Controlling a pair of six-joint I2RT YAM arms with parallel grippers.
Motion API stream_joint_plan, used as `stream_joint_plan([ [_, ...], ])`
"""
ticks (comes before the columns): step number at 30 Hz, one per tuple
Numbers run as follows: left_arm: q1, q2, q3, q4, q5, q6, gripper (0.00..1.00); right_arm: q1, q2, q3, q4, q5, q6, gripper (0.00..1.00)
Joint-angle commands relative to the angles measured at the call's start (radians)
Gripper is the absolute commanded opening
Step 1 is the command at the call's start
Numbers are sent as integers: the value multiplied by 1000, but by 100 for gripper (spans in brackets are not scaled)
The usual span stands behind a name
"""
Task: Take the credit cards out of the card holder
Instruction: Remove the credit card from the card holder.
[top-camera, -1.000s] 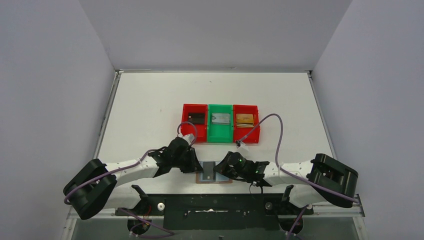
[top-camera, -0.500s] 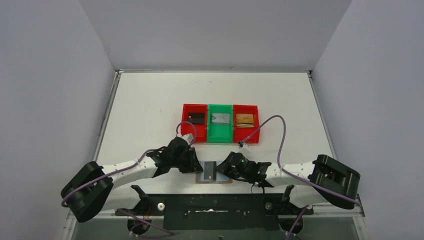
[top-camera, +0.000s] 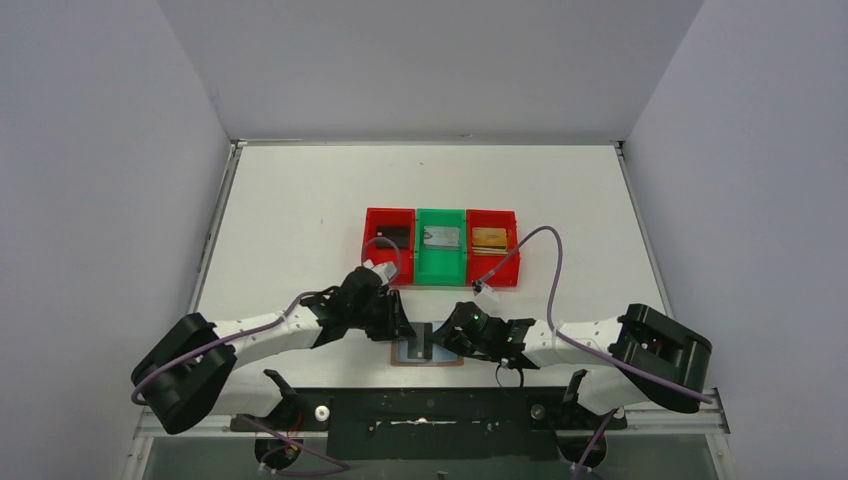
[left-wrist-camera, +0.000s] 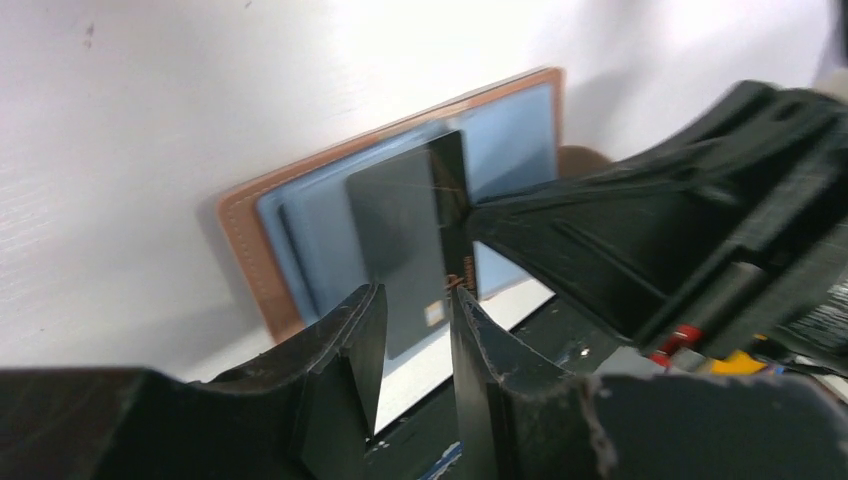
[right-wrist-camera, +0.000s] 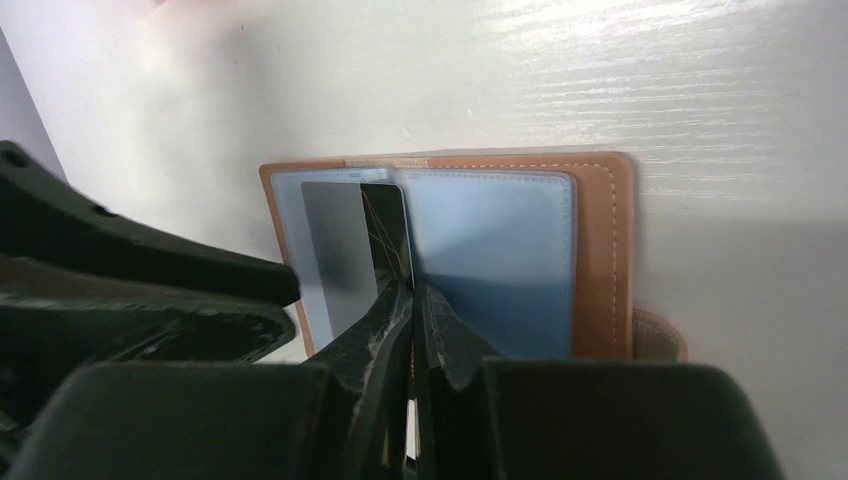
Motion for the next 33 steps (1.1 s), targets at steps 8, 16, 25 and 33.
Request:
stream_joint_plan([
  [8, -17, 98, 48, -119, -68, 45, 13, -21, -72, -105, 285, -18, -7, 10],
  [16, -18, 79, 31, -125, -80, 43, 8, -34, -77, -118, 217, -23, 19, 27],
  [25, -20, 66, 26, -124, -86, 41, 5, -29, -26, -63, 134, -15, 15, 25],
  [33, -24, 40, 11, -115, -94, 33, 3, -27, 7, -26, 126, -45, -40, 28],
])
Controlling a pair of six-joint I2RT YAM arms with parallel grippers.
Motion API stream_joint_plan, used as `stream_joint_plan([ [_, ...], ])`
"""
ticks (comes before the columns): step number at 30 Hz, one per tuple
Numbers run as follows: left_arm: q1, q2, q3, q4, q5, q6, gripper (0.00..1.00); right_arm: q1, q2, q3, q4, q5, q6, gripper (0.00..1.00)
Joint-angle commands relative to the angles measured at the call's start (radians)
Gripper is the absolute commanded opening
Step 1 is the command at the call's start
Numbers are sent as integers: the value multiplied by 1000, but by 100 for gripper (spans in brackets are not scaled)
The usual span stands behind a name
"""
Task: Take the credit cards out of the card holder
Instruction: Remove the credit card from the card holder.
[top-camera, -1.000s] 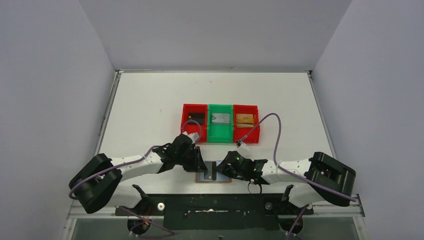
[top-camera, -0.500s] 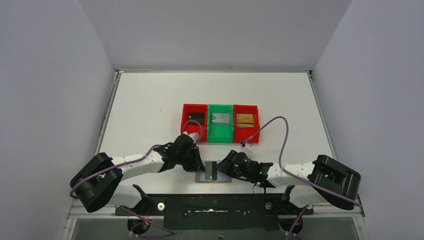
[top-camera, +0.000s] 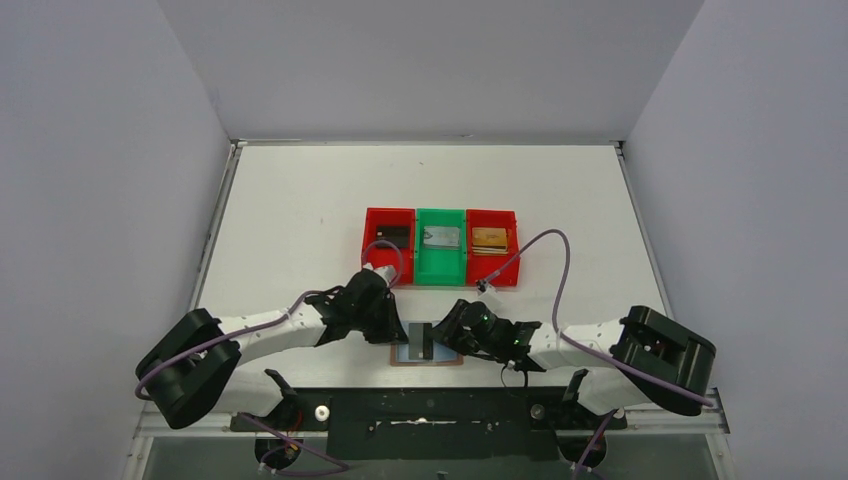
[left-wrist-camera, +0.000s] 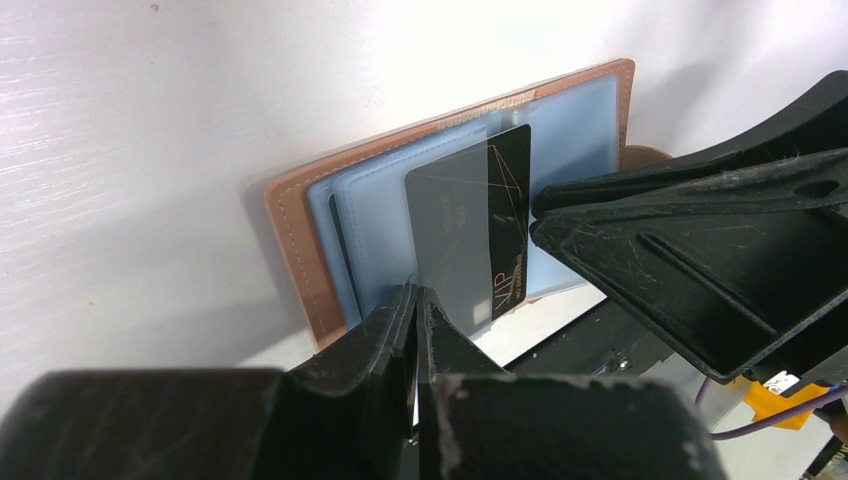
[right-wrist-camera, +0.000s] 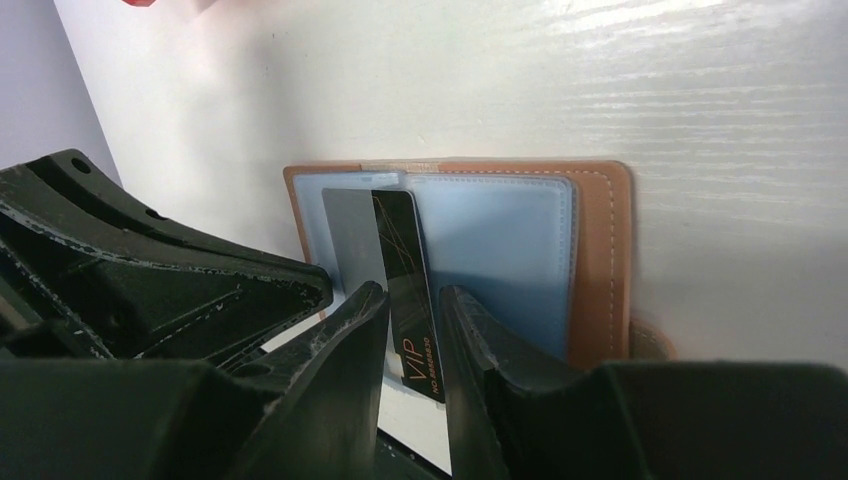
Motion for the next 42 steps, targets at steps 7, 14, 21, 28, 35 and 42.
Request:
stream_joint_plan([
  [7, -8, -34, -17, -16, -32, 18, 2, 16, 96, 114, -13, -23, -64, 26],
  [14, -14, -40, -33, -12, -41, 8, 1, 13, 47, 46, 130, -42, -36, 18],
  [21, -13, -45, -56, 9, -38, -6, 0, -8, 30, -46, 320, -98, -1, 14],
  [28, -16, -29, -64, 12, -35, -17, 0, -26, 143, -81, 431, -159, 54, 22],
  [35, -19, -30, -83, 23, -38, -30, 0, -14, 149, 40, 122, -118, 3, 26],
  [42, -20, -39, -89, 19, -50, -34, 0, -11, 105, 11, 176, -97, 2, 19],
])
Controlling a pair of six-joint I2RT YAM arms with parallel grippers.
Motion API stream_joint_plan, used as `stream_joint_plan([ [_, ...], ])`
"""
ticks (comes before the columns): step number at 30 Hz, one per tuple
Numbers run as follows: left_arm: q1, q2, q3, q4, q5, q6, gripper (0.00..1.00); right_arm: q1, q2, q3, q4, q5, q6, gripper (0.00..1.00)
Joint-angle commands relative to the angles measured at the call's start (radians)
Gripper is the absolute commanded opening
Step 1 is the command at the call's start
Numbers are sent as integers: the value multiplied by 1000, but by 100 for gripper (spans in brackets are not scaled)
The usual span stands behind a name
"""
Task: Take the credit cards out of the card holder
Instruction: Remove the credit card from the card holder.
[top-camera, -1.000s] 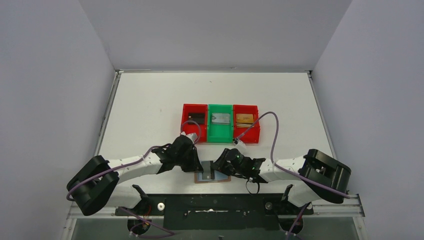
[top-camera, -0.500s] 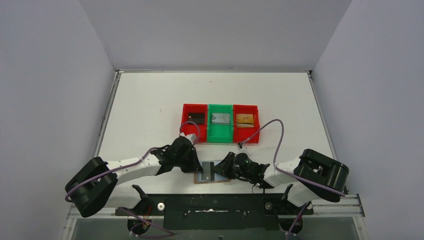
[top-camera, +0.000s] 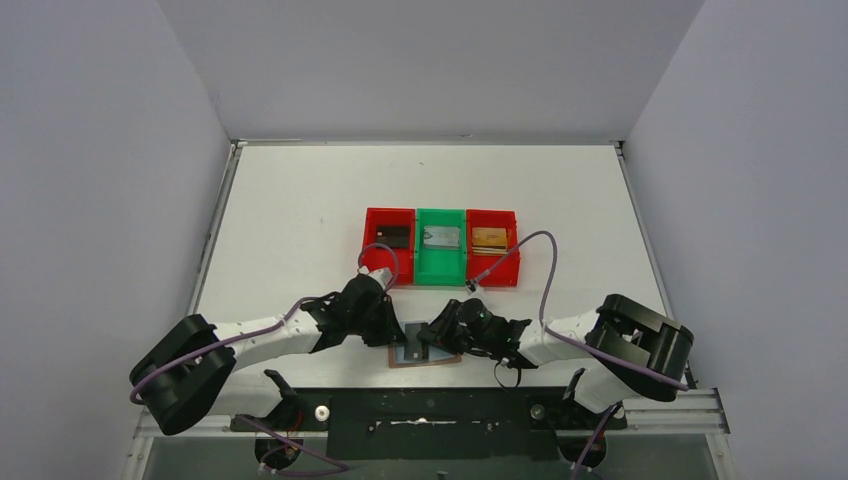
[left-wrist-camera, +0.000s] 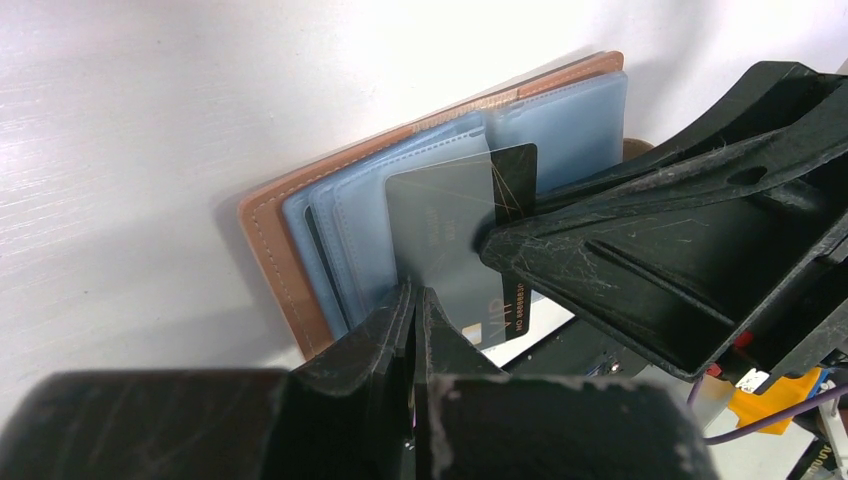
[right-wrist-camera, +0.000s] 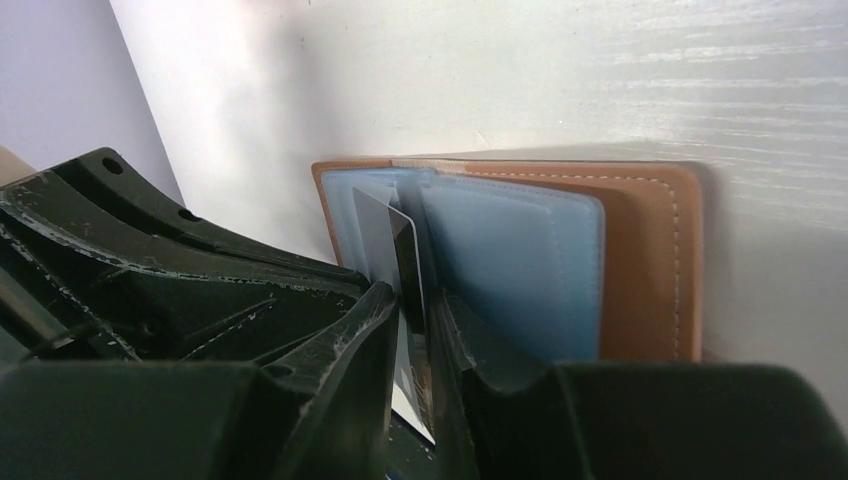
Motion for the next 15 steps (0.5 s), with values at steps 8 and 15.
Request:
stream_joint_plan([
  [8, -10, 16, -19, -47, -43, 12, 0, 3, -60, -79, 170, 5, 17, 24],
  [15, -12, 17, -4, -62, -53, 16, 0, -1, -53, -111, 247, -6, 24, 8],
])
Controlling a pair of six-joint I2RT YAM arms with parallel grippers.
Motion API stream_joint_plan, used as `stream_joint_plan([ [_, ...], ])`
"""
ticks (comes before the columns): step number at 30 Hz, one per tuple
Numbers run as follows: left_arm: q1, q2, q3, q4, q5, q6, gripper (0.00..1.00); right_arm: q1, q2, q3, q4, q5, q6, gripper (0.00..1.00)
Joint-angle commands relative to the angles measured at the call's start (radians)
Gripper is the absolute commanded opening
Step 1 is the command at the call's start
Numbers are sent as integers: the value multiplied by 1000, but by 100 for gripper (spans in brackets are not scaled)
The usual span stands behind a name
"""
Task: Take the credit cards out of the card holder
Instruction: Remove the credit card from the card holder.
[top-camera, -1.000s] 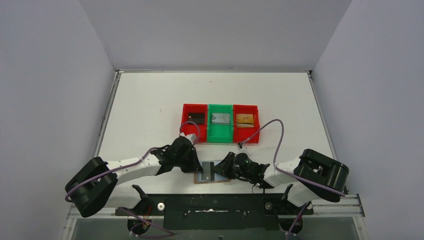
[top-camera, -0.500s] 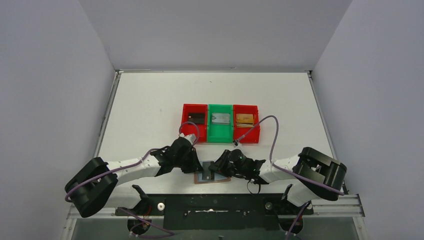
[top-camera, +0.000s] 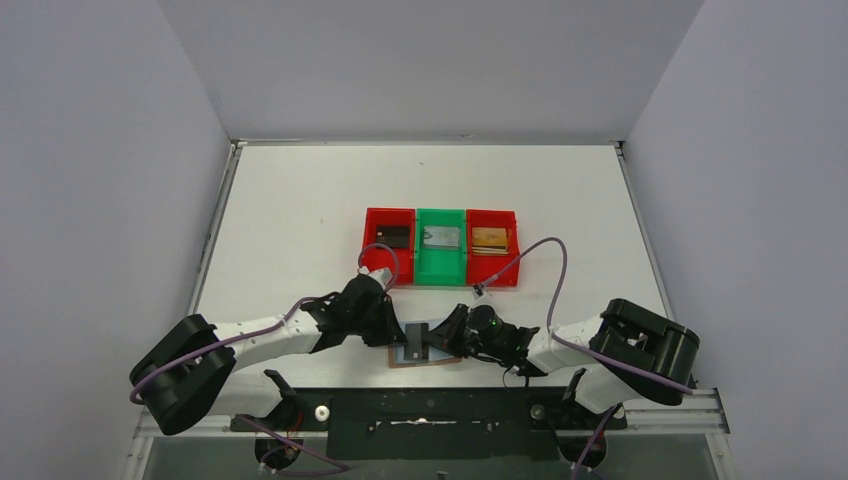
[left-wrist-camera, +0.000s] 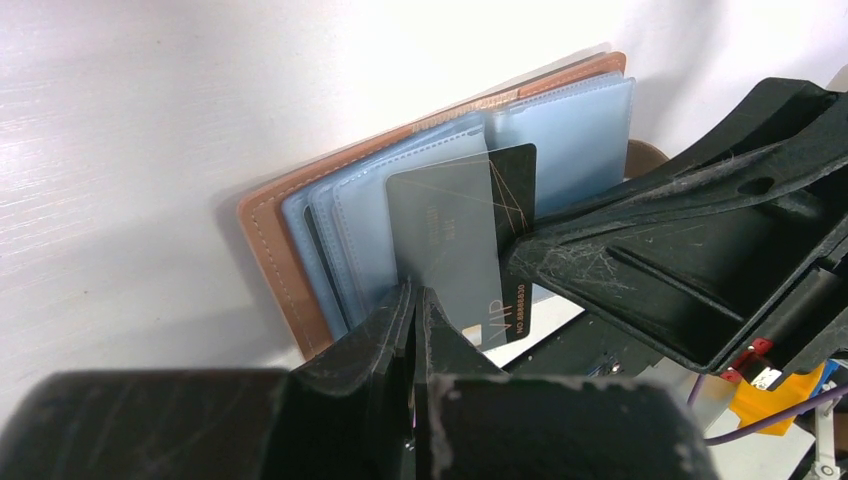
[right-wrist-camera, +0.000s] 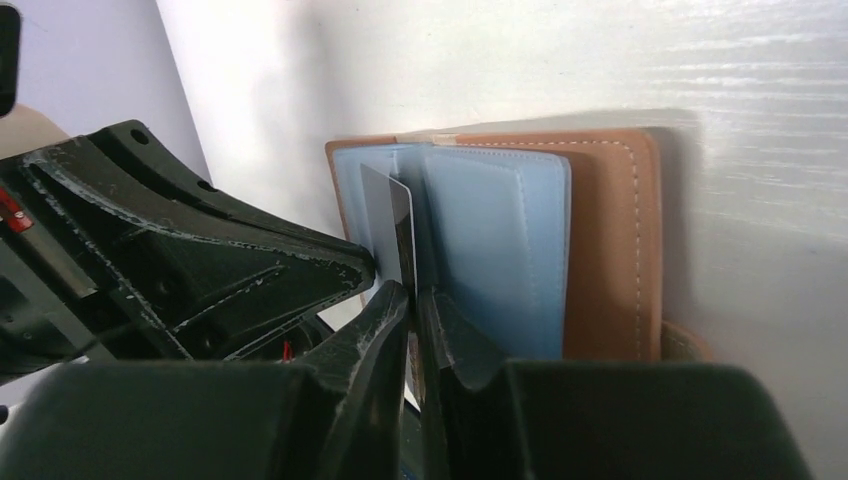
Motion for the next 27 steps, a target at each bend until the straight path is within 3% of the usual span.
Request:
stream_joint_plan([
  [1, -11, 17, -5, -63, -51, 15, 0, -2, -22, -22, 132, 4, 11, 8],
  [12, -11, 14, -6, -67, -58, 16, 0, -12, -72, -69, 111, 35, 29, 3],
  [19, -17, 22, -1, -59, -52, 16, 0, -13, -23, -53, 158, 6, 30, 13],
  [27, -22, 14, -3, -65, -58, 13, 0, -13, -22, -79, 188, 28, 61, 0],
])
